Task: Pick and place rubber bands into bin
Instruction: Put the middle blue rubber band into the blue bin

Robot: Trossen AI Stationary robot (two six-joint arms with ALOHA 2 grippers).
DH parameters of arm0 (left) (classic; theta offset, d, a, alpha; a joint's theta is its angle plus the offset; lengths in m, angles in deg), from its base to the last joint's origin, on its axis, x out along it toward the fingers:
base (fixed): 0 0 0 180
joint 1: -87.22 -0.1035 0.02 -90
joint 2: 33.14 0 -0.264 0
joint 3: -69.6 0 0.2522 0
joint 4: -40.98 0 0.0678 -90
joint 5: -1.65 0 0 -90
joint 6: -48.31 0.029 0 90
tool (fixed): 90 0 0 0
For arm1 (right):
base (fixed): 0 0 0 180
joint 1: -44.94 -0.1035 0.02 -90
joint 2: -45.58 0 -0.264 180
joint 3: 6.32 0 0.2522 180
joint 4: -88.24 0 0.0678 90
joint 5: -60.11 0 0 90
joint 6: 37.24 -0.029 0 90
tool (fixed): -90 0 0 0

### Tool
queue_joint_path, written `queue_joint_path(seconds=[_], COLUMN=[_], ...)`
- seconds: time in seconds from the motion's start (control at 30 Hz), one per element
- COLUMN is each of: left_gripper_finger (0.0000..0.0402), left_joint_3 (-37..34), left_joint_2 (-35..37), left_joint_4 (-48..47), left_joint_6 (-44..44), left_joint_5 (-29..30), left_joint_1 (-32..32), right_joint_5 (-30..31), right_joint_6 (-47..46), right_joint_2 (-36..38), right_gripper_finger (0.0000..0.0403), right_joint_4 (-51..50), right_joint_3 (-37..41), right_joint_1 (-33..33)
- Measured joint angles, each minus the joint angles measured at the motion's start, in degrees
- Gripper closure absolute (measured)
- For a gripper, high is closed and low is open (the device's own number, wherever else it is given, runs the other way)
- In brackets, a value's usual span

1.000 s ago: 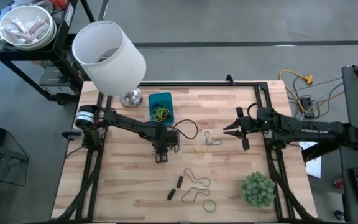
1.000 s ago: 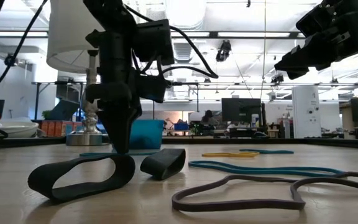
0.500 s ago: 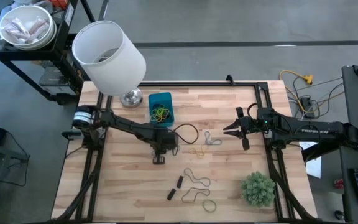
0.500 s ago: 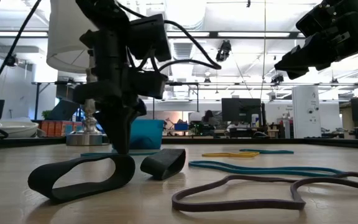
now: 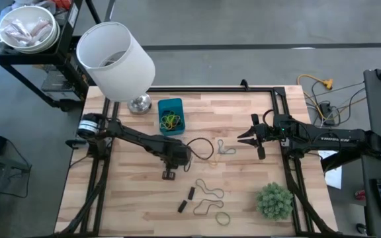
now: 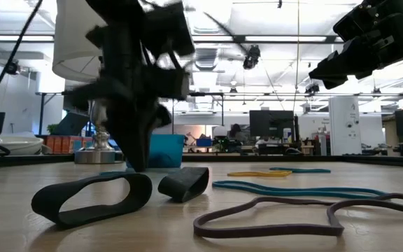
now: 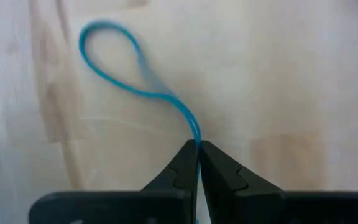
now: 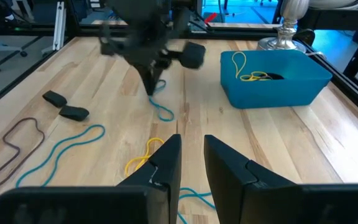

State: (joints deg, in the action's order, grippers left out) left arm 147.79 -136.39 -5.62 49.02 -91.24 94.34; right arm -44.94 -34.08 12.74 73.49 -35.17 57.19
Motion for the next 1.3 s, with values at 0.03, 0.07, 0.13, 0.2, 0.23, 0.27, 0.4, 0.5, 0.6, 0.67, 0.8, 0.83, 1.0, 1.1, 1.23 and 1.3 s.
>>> queue_joint_path(seconds=[0.03, 0.07, 0.13, 0.2, 0.23, 0.27, 0.4, 0.5, 0.6, 0.67, 0.8, 0.83, 1.0, 1.1, 1.23, 1.3], left_gripper_finger=[0.0401, 0.0401, 0.0401, 0.0401, 0.0401, 0.0401, 0.0401, 0.0401, 0.0401, 0.0401, 0.0401, 0.0401, 0.0401, 0.0401, 0.0401, 0.0401], left_joint_3=[0.0, 0.0, 0.1, 0.1, 0.1, 0.1, 0.1, 0.1, 0.1, 0.0, 0.0, 0.0, -0.1, -0.1, -0.2, -0.4], left_joint_2=[0.9, 2.0, 3.4, 4.5, 5.1, 5.9, 8.9, 10.6, 12.8, 13.7, 15.3, 15.5, 16.9, 17.3, 17.3, 17.2], left_joint_4=[0.0, 0.0, 0.1, -0.2, -0.2, -0.3, -0.2, -0.2, 0.3, 1.0, 1.0, 1.1, 0.9, 1.3, 0.9, 0.9], left_joint_6=[0.3, 0.8, 1.6, 1.7, 1.7, 1.9, 3.6, 4.6, 4.8, 5.5, 6.0, 6.1, 6.3, 6.3, 6.2, 6.2], left_joint_5=[0.2, 0.6, 2.5, 4.7, 5.6, 6.6, 12.5, 18.3, 23.2, 25.7, 32.0, 33.8, 41.1, 42.7, 43.3, 43.4], left_joint_1=[0.2, 0.5, 1.1, 1.7, 2.0, 2.3, 3.2, 3.4, 3.4, 3.4, 3.4, 3.2, 1.2, -1.2, -5.8, -8.3], right_joint_5=[0.0, 0.0, 0.0, 0.0, 0.0, 0.0, 0.0, 0.0, 0.0, 0.0, 0.0, 0.0, 0.0, 0.0, 0.0, 0.0], right_joint_6=[0.0, 0.0, 0.0, 0.0, 0.0, 0.0, 0.0, 0.0, 0.0, 0.0, 0.0, 0.0, 0.0, 0.0, 0.0, 0.2], right_joint_2=[0.0, 0.0, 0.0, 0.0, 0.0, 0.0, 0.0, 0.0, 0.0, 0.0, 0.0, 0.0, 0.0, -0.1, -0.3, -0.3], right_gripper_finger=[0.0339, 0.0339, 0.0339, 0.0339, 0.0339, 0.0339, 0.0339, 0.0339, 0.0339, 0.0339, 0.0339, 0.0339, 0.0339, 0.0339, 0.0339, 0.0339], right_joint_4=[0.0, 0.0, 0.0, 0.0, 0.0, 0.0, 0.0, 0.0, 0.0, 0.0, 0.0, 0.0, 0.0, 0.0, 0.0, 0.1], right_joint_3=[0.0, 0.0, 0.0, 0.0, 0.0, 0.0, 0.0, 0.0, 0.0, 0.0, 0.0, 0.0, 0.0, 0.0, 0.0, 0.0], right_joint_1=[0.0, 0.0, 0.0, 0.0, 0.0, 0.0, 0.0, 0.0, 0.0, 0.0, 0.0, 0.0, 0.0, 0.0, 0.0, 0.0])
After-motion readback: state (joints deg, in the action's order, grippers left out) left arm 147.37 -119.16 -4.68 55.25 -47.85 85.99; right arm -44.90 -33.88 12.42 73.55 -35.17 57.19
